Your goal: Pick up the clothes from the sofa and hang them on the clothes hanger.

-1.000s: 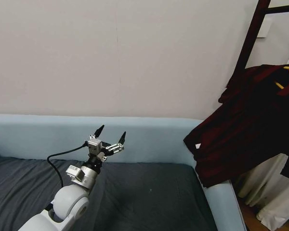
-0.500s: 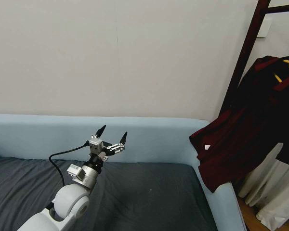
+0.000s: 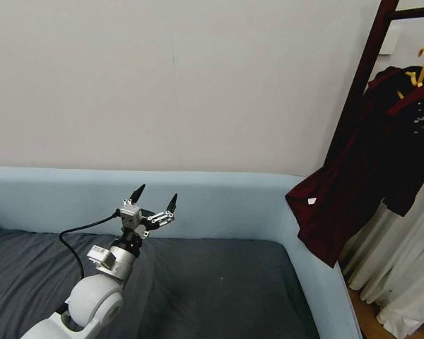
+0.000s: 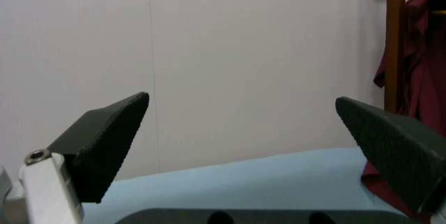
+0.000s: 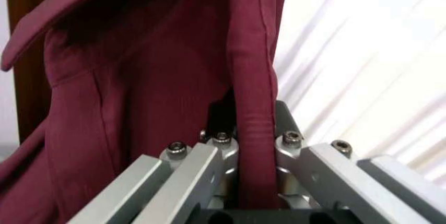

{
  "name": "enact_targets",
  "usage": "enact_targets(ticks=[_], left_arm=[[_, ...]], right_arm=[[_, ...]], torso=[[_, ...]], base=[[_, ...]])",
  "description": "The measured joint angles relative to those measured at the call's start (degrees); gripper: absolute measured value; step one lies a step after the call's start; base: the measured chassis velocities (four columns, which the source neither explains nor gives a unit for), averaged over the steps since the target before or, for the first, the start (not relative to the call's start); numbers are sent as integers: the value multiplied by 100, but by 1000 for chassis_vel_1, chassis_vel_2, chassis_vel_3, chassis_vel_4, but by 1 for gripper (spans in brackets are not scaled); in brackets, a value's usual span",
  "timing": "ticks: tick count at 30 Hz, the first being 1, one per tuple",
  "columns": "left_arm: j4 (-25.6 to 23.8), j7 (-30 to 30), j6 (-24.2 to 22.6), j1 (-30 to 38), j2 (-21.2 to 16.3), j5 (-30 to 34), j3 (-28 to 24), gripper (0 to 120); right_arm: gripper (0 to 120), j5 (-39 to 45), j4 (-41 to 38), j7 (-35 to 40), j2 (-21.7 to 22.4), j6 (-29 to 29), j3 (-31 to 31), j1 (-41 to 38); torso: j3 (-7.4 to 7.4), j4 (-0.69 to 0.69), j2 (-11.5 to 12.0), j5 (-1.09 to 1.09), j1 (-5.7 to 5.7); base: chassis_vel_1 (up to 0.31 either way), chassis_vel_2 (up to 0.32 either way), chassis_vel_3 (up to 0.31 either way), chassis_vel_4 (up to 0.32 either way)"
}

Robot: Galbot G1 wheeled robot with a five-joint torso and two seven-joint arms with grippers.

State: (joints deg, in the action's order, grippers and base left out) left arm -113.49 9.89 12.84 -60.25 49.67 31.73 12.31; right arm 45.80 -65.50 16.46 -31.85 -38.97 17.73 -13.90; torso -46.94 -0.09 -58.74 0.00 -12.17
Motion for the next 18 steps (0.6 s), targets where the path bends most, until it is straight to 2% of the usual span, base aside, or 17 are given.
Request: enact_targets(ticks=[8, 18], left_arm=[[132, 1, 3, 94, 132, -28, -105, 100], [240, 0, -9, 174, 138, -5, -105, 100]], right_arm=[[1, 93, -88, -368, 169, -310, 798, -763], [1, 152, 415, -658, -221, -311, 1684, -1958]], torso=[[1, -1, 0, 0, 1], [1, 2, -1, -1, 1]], base=[[0, 0, 0, 0], [0, 0, 0, 0]])
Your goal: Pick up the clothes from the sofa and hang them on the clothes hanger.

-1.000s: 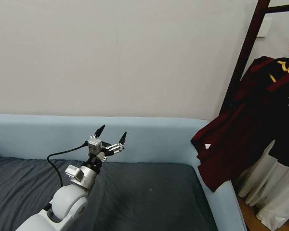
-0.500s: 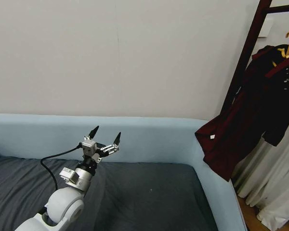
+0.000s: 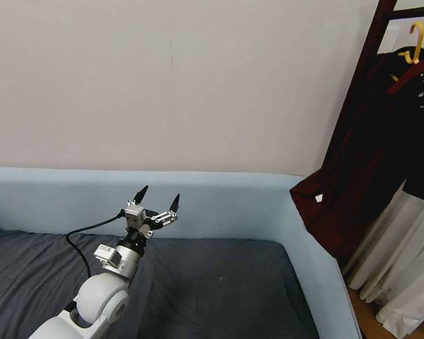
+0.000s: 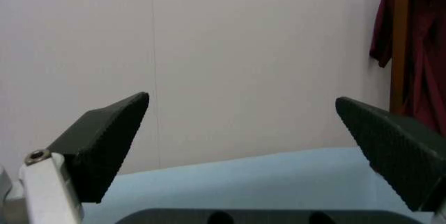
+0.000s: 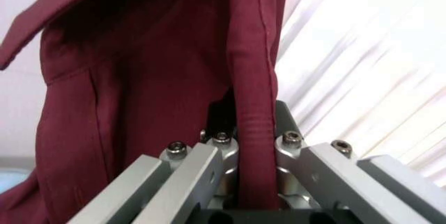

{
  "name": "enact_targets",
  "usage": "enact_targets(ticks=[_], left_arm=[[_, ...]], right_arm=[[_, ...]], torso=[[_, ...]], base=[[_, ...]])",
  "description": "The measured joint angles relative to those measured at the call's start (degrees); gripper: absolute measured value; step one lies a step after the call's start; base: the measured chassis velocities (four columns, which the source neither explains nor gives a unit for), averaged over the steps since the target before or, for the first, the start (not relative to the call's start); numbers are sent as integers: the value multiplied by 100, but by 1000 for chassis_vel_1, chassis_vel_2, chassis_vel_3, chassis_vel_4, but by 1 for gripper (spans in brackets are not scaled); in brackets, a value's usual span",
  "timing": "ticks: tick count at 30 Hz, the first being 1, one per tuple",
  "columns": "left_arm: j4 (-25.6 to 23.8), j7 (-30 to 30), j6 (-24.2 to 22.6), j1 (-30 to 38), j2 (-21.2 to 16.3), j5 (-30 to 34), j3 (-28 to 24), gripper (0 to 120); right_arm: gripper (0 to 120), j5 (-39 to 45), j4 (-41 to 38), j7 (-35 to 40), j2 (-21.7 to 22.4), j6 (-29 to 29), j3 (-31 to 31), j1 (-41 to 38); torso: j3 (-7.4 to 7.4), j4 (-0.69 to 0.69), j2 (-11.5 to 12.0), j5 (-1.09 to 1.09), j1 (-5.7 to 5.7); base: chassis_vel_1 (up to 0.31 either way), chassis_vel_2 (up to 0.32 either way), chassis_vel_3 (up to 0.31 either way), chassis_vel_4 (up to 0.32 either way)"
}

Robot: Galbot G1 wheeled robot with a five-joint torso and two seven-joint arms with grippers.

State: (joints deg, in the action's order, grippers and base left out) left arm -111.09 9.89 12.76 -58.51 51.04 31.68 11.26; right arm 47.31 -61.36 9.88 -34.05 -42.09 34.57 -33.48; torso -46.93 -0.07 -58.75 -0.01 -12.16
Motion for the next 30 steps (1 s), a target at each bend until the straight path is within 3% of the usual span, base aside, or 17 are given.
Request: enact_targets(ticks=[10, 23, 30], left_arm=[[118, 31, 29, 49, 50, 5, -19, 100], [182, 20, 65, 85, 168, 5, -78, 100], [136, 15, 99, 54, 170, 5, -55, 100]], right_arm=[[1, 4, 523, 15, -317, 4, 584, -645], [1, 2528, 297, 1970, -584, 2, 712, -932], [1, 3040, 168, 2318, -592, 3, 863, -975]], torso=[[0, -2, 0, 1, 0], [-1, 0, 0, 1, 0], [0, -3, 0, 1, 0]], base=[[0, 0, 0, 0], [0, 0, 0, 0], [0, 0, 0, 0]])
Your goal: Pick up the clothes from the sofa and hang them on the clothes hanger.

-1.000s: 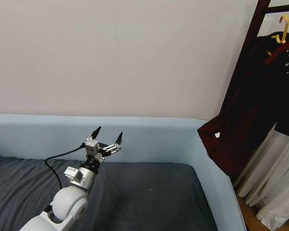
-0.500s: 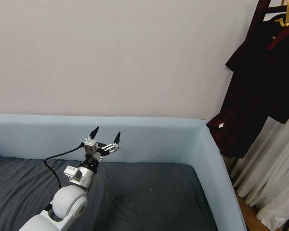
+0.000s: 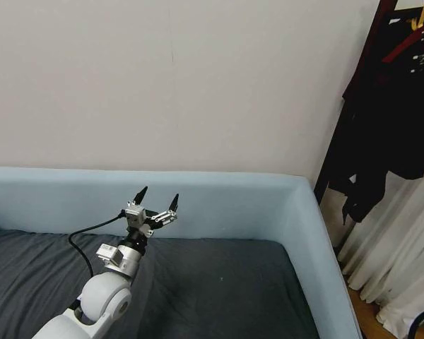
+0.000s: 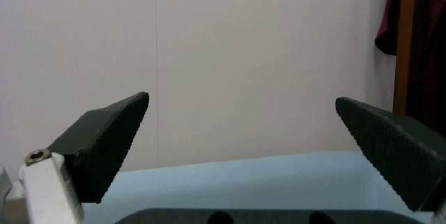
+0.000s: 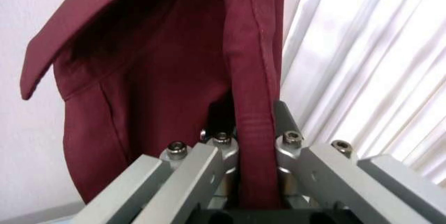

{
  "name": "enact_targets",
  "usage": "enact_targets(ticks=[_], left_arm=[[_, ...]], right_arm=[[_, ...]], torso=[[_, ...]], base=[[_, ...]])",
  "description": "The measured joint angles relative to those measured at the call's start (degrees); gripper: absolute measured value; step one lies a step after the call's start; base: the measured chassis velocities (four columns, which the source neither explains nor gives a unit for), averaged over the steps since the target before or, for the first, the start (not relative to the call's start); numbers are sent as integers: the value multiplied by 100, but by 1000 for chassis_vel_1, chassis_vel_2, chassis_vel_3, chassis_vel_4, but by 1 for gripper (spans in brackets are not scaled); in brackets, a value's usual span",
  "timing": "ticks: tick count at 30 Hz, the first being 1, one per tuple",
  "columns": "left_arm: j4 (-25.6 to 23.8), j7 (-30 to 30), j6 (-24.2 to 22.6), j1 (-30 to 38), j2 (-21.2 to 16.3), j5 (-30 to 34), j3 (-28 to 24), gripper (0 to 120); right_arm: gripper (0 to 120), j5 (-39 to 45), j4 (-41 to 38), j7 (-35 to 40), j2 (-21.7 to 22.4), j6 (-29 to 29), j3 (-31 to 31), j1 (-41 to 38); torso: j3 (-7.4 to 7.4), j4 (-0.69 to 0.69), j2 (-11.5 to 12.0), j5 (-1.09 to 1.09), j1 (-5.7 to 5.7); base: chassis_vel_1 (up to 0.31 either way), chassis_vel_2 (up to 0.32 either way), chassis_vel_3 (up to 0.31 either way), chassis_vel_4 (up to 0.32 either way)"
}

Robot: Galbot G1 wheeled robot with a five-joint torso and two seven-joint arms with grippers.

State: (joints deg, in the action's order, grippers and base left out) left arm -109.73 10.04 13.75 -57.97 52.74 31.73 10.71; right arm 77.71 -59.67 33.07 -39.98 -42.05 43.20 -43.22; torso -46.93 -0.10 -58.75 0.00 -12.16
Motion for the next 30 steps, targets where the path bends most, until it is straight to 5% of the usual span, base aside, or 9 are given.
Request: enact_targets(ticks=[18, 30], left_arm=[[-74, 2, 54, -142, 72, -125, 21, 100], [-58, 9, 53, -177, 185, -209, 17, 100]], right_arm=[[1, 392, 519, 256, -196, 3, -70, 60], [1, 582, 585, 489, -356, 14, -640, 255]], torso=[[0, 1, 0, 0, 0], [0, 1, 0, 1, 0]], base=[[0, 0, 0, 0], [0, 0, 0, 0]])
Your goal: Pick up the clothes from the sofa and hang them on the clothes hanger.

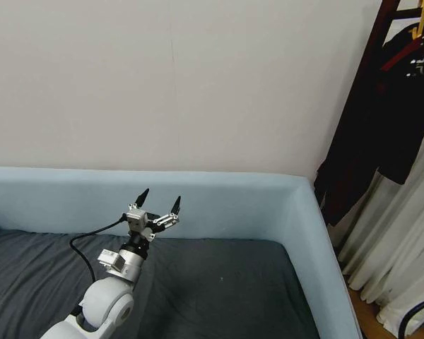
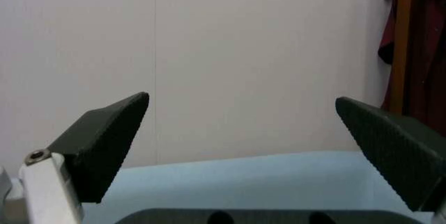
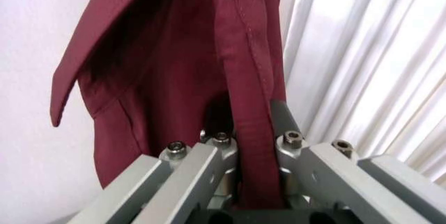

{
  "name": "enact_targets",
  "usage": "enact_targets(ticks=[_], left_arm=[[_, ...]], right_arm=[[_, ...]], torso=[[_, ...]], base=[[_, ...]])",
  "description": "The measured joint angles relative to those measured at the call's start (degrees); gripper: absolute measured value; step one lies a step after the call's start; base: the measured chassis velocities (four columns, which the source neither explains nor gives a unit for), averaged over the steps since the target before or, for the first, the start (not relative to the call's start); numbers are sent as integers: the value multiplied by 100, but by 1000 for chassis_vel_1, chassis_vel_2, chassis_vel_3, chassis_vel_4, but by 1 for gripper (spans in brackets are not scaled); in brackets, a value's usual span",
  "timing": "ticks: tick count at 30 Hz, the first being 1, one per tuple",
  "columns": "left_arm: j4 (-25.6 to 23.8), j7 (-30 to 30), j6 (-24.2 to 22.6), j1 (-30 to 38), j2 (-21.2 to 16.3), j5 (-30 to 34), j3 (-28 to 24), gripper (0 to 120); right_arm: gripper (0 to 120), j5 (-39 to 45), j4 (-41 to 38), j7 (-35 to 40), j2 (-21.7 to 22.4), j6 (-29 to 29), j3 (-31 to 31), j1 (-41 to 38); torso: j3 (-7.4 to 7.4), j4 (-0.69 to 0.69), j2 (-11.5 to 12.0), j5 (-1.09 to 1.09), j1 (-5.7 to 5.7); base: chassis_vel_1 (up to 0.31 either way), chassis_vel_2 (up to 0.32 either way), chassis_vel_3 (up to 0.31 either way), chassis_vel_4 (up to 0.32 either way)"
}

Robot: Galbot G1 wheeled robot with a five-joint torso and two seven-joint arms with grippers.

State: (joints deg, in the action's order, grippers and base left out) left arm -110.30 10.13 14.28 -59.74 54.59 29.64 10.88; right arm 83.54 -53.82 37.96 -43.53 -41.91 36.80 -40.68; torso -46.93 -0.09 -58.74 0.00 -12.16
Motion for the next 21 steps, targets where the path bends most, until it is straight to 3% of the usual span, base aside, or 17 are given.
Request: enact_targets(ticks=[9, 21], left_arm=[[83, 0, 5, 38, 98, -5, -34, 100], [237, -12, 80, 113, 90, 15, -65, 100]], right_arm=[[1, 358, -147, 1115, -337, 64, -580, 272], [1, 259, -38, 1482, -670, 508, -840, 449]], torso=[[0, 0, 0, -1, 0], [0, -2, 0, 0, 0]], base=[[0, 0, 0, 0], [0, 0, 0, 0]])
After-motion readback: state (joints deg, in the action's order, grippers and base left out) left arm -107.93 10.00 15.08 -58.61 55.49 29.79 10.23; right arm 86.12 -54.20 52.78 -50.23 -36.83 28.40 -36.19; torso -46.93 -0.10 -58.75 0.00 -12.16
